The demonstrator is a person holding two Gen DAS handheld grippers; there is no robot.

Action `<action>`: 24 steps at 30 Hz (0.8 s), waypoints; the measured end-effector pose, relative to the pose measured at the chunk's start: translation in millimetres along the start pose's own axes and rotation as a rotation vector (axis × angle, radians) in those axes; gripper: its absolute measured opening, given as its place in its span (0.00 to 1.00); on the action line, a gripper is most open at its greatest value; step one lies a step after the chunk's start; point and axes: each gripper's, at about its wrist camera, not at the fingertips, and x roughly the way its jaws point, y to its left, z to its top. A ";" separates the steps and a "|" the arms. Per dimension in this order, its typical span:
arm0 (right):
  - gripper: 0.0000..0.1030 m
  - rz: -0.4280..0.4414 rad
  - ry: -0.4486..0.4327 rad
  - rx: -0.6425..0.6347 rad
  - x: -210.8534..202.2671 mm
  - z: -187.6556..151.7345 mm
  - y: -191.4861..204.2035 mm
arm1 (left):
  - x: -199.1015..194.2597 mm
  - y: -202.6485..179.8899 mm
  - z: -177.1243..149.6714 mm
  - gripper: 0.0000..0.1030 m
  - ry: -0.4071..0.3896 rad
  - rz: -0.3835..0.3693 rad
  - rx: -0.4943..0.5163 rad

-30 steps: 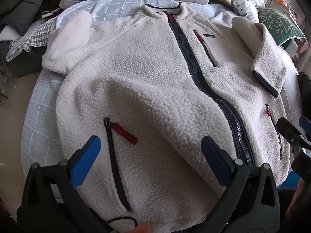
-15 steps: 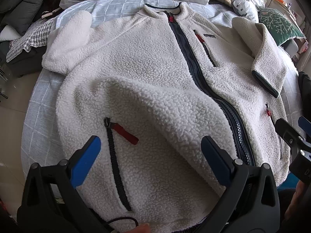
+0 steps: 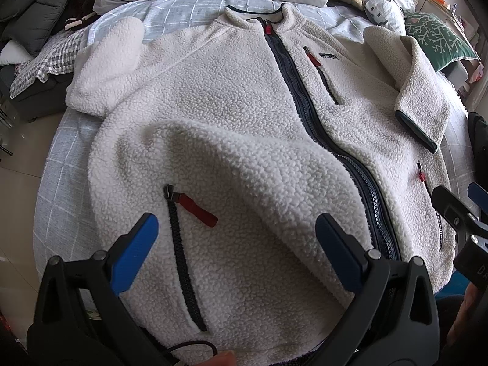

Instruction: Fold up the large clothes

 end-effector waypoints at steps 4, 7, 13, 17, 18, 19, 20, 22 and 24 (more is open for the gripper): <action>1.00 -0.001 0.000 -0.001 -0.1 0.1 0.0 | 0.0 0.0 -0.2 0.99 -0.004 -0.004 -0.002; 1.00 -0.001 0.000 0.000 0.0 0.2 0.1 | 0.1 0.0 -0.2 0.99 -0.002 -0.002 -0.002; 1.00 -0.001 0.000 -0.001 0.0 0.0 -0.1 | -0.1 0.2 0.0 0.99 -0.003 -0.006 -0.003; 1.00 -0.001 0.001 0.000 -0.2 0.0 -0.4 | -0.1 0.4 -0.1 0.99 -0.003 -0.004 -0.002; 1.00 -0.001 0.001 0.000 -0.2 0.0 -0.5 | 0.0 0.4 0.0 0.99 -0.002 -0.003 -0.002; 1.00 -0.001 0.001 0.000 -0.3 -0.1 -0.6 | -0.1 0.5 0.1 0.99 -0.002 -0.004 -0.002; 1.00 0.000 0.000 -0.001 -0.3 0.0 -0.6 | 0.0 0.7 0.1 0.99 -0.002 -0.005 -0.003; 1.00 -0.002 0.000 0.000 -0.1 0.2 -0.4 | -0.1 1.1 0.1 0.99 -0.007 -0.010 -0.005; 1.00 -0.002 0.001 0.000 -0.1 0.2 -0.1 | -0.1 1.2 0.1 0.99 0.000 0.004 0.002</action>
